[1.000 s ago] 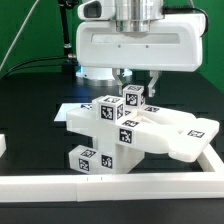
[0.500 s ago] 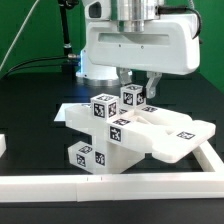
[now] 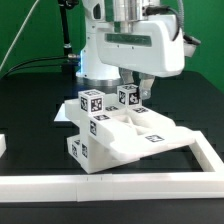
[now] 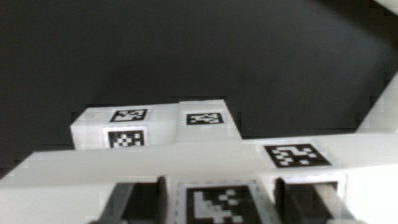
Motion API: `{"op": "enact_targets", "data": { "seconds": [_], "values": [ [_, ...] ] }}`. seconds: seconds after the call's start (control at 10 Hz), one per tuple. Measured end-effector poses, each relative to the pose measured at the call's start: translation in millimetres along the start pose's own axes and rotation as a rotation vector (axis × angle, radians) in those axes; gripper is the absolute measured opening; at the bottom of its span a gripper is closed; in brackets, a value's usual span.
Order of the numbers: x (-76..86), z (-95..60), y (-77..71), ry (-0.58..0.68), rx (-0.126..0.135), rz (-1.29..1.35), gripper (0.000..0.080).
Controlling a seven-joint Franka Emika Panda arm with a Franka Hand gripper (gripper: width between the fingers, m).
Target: Assemble chair
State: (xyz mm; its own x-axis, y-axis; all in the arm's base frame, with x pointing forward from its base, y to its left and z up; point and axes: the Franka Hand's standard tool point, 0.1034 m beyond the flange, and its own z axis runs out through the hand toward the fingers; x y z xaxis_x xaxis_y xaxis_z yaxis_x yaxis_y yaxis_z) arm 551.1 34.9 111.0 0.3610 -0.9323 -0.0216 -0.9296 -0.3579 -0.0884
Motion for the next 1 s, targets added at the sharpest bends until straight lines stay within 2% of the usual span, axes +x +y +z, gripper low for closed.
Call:
{"op": "enact_targets", "data": {
  "seconds": [0.3,0.5,0.6,0.8,0.9,1.0],
  "values": [
    [-0.5,0.2,0.0,-0.001,0.000,-0.003,0.0287],
    [-0.6,-1.1,-0.7,-0.002,0.003,-0.003,0.0606],
    [-0.8,-14.6,-3.5,-0.013,0.028,-0.002,0.0636],
    [-15.7,-58.2,-10.4,-0.075,0.045,-0.004,0.0647],
    [-19.9,-71.8,-17.6,-0.081,0.049,0.002,0.0649],
    [-18.0,-67.3,-17.0,-0.076,0.052,-0.002,0.0649]
  ]
}}
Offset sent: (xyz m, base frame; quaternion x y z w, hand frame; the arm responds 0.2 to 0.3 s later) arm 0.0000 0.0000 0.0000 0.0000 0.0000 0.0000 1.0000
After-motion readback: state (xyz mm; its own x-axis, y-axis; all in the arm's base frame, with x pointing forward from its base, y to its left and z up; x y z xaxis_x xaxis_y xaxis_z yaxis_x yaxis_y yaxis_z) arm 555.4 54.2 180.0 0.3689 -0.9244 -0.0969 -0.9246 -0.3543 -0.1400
